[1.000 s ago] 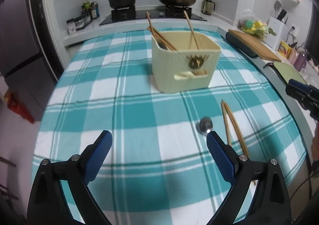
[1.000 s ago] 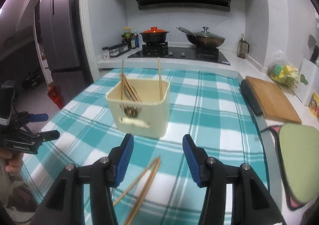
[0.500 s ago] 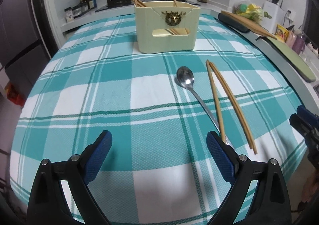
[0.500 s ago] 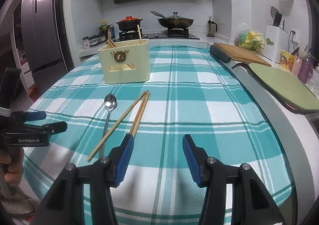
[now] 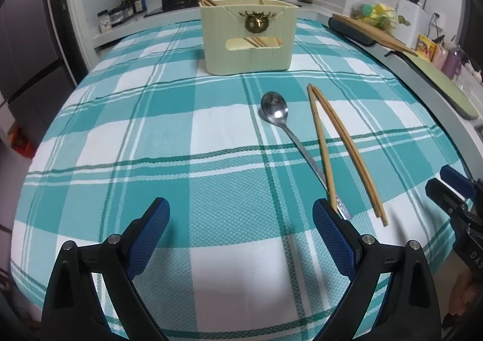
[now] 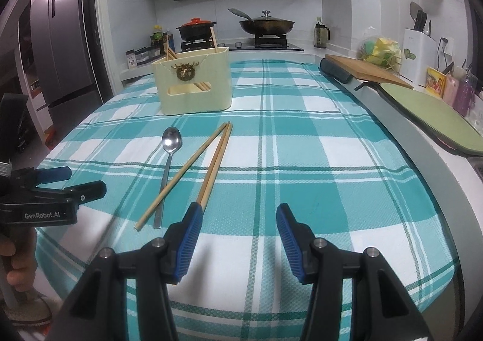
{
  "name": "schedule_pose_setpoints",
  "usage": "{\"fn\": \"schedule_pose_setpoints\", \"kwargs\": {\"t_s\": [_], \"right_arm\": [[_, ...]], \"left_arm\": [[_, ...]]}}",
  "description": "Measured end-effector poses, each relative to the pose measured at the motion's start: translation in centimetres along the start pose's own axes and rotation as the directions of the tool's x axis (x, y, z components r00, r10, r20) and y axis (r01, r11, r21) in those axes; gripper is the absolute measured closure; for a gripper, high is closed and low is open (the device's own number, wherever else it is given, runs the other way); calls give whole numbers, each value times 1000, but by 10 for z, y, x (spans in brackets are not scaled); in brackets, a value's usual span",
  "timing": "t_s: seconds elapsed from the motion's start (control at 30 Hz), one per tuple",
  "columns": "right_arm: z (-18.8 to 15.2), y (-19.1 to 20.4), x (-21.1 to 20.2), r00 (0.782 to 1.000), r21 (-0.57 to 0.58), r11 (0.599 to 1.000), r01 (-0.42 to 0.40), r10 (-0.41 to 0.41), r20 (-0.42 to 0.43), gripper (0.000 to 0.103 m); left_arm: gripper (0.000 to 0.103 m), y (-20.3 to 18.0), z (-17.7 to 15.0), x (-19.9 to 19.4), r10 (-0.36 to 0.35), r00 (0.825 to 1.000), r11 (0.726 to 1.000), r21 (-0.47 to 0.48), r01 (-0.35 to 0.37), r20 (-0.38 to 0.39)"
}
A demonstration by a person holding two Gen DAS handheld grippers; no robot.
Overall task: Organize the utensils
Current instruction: 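Withdraw both tools toward the small spoon and remaining chopsticks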
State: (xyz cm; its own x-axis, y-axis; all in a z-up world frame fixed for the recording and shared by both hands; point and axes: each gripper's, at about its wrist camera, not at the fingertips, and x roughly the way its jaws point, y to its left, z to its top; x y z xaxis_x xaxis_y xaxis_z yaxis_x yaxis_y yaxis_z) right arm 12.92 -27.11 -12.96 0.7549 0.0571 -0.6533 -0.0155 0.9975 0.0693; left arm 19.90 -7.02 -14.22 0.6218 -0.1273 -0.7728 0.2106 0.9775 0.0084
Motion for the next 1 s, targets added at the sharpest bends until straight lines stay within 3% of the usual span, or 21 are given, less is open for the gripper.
{"fn": "schedule_pose_setpoints", "kwargs": {"t_s": [0.53, 0.8, 0.83, 0.9, 1.0], "right_arm": [[-4, -2, 12, 1000, 17, 1000, 1, 0, -29, 51], [-5, -14, 22, 998, 65, 998, 4, 0, -61, 51], [-5, -15, 23, 998, 69, 998, 2, 2, -63, 52], [-3, -15, 26, 998, 67, 998, -4, 9, -67, 64], [3, -14, 30, 997, 62, 998, -21, 26, -76, 69]], "left_arm": [[7, 7, -3, 14, 3, 1000, 1000, -22, -3, -29], [7, 11, 10, 26, -38, 999, 998, -48, 36, -35], [7, 11, 15, 27, -39, 999, 998, -46, 38, -26], [7, 9, 26, 33, -43, 999, 998, -42, 42, -18], [7, 4, 44, 46, -61, 998, 997, -42, 61, -19]]}}
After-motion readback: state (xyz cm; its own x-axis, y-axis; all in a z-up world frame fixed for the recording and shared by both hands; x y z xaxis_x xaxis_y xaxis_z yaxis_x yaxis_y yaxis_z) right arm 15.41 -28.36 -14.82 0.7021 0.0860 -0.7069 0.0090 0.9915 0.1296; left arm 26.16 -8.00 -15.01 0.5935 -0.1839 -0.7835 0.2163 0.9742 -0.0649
